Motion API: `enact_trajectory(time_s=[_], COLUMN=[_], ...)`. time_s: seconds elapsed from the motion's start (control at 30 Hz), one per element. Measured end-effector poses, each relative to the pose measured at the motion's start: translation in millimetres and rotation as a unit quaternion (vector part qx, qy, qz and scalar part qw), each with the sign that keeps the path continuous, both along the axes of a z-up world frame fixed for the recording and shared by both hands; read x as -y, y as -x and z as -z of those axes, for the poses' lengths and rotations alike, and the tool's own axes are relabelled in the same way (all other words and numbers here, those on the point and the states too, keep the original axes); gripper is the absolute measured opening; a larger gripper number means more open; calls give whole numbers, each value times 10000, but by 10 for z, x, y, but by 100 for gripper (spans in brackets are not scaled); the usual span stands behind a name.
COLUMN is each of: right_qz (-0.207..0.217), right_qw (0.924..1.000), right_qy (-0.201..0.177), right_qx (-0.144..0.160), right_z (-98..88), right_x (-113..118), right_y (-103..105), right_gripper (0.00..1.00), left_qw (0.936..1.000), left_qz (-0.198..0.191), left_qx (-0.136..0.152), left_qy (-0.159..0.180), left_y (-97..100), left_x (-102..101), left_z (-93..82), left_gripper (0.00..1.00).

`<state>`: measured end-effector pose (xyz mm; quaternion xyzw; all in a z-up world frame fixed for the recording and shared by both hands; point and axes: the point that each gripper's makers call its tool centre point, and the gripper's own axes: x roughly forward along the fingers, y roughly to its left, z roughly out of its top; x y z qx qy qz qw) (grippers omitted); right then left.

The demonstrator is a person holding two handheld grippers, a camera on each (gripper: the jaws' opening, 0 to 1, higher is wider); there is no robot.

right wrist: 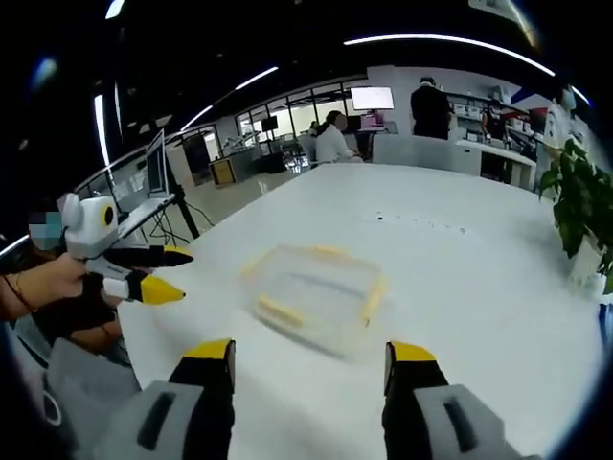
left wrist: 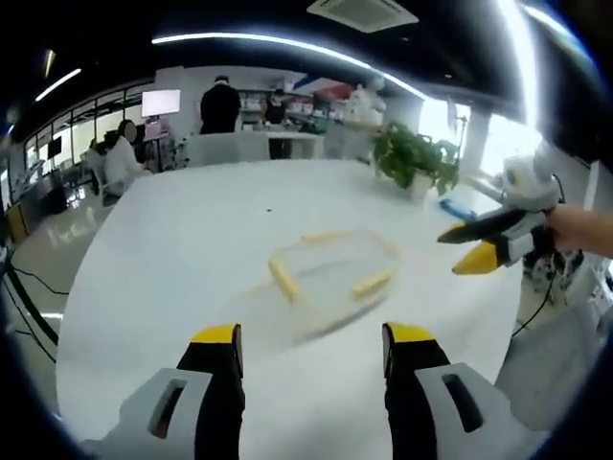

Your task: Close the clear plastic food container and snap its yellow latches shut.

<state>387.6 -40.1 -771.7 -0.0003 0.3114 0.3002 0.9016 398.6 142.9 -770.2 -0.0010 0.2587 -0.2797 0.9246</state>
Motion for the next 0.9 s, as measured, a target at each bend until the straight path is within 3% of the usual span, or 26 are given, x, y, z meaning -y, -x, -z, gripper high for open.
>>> enact_trajectory(time_s=[0.3,0.53,0.9], right_qz=[15,118,362], right_qw=[9999,9998,9989], right_qy=[-77,-156,-243], right_qx=[70,85,147], right_z=[-71,-91,-121], right_x=[17,36,54], right_y=[190,342,529], right_gripper=[63,63,64], left_qw=[9999,9996,9994], left_qz=[-83,-80,-29], left_qx=[9,195,252], left_qy=[73,189,222], left_y=[182,339,425], left_x=[-53,-80,-94], left_z=[-44,-205,-202], left_gripper=[57,59,64])
